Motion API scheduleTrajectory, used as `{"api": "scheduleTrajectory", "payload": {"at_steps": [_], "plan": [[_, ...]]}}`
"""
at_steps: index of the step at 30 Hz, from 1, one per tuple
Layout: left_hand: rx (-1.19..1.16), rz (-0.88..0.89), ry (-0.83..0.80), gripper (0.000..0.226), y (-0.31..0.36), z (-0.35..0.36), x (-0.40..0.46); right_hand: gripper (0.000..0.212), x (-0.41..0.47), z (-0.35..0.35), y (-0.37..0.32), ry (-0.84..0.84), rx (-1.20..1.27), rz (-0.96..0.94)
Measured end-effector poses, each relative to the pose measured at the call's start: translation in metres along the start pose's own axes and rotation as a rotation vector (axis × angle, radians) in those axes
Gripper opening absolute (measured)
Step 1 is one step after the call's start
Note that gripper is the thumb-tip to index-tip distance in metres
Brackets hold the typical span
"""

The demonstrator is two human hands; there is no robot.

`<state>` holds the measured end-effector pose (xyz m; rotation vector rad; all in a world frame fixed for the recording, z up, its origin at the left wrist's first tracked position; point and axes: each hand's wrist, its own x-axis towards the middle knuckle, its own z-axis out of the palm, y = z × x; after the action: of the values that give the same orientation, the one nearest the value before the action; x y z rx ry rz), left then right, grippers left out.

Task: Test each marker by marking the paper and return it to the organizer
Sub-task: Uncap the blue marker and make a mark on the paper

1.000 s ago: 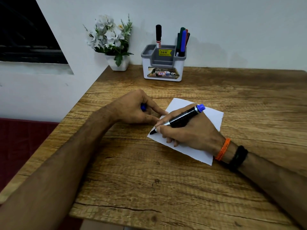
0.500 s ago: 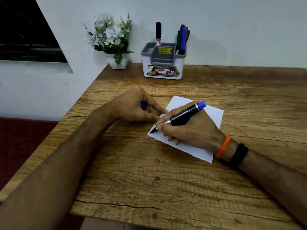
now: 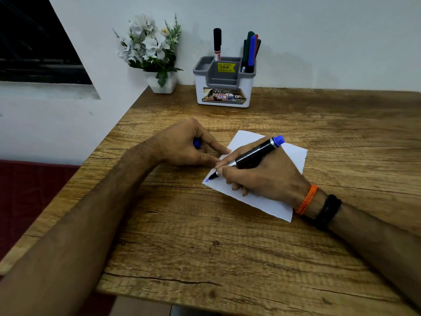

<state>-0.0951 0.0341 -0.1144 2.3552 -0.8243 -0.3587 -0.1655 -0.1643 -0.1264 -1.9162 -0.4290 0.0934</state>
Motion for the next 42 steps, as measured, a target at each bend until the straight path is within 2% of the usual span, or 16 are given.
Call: {"api": "scheduleTrajectory", "payload": {"at_steps": [10, 20, 24, 28, 30, 32, 36, 40, 42], "plan": [[0.018, -0.036, 0.033, 0.035, 0.003, -0.001, -0.001, 0.005, 0.0, 0.001, 0.0, -0.015, -0.014, 0.006], [0.023, -0.029, 0.016, 0.048, 0.003, -0.001, -0.002, 0.005, 0.0, 0.0, 0.001, 0.006, 0.013, -0.014], [0.027, -0.041, 0.028, 0.036, 0.004, 0.0, -0.002, 0.004, 0.0, 0.002, 0.002, -0.031, 0.003, -0.023], [0.018, -0.051, 0.005, 0.045, 0.006, -0.001, -0.003, 0.003, 0.003, 0.001, 0.006, 0.033, 0.016, -0.001], [0.016, -0.062, 0.005, 0.038, 0.006, -0.001, -0.003, 0.004, 0.005, 0.001, 0.007, 0.027, 0.03, 0.004], [0.016, -0.062, 0.019, 0.029, 0.006, 0.0, -0.003, 0.005, 0.005, 0.0, 0.006, 0.03, 0.095, 0.005], [-0.008, -0.068, 0.07, 0.025, 0.005, -0.001, -0.003, 0.006, 0.01, -0.008, 0.003, 0.084, 0.265, 0.013], [-0.039, -0.032, 0.172, 0.033, 0.008, -0.005, -0.005, 0.017, 0.014, -0.018, 0.001, 0.085, 0.417, 0.051], [-0.099, -0.029, 0.214, 0.03, 0.009, -0.006, -0.006, 0.028, 0.017, -0.023, 0.002, 0.09, 0.508, 0.088]]}}
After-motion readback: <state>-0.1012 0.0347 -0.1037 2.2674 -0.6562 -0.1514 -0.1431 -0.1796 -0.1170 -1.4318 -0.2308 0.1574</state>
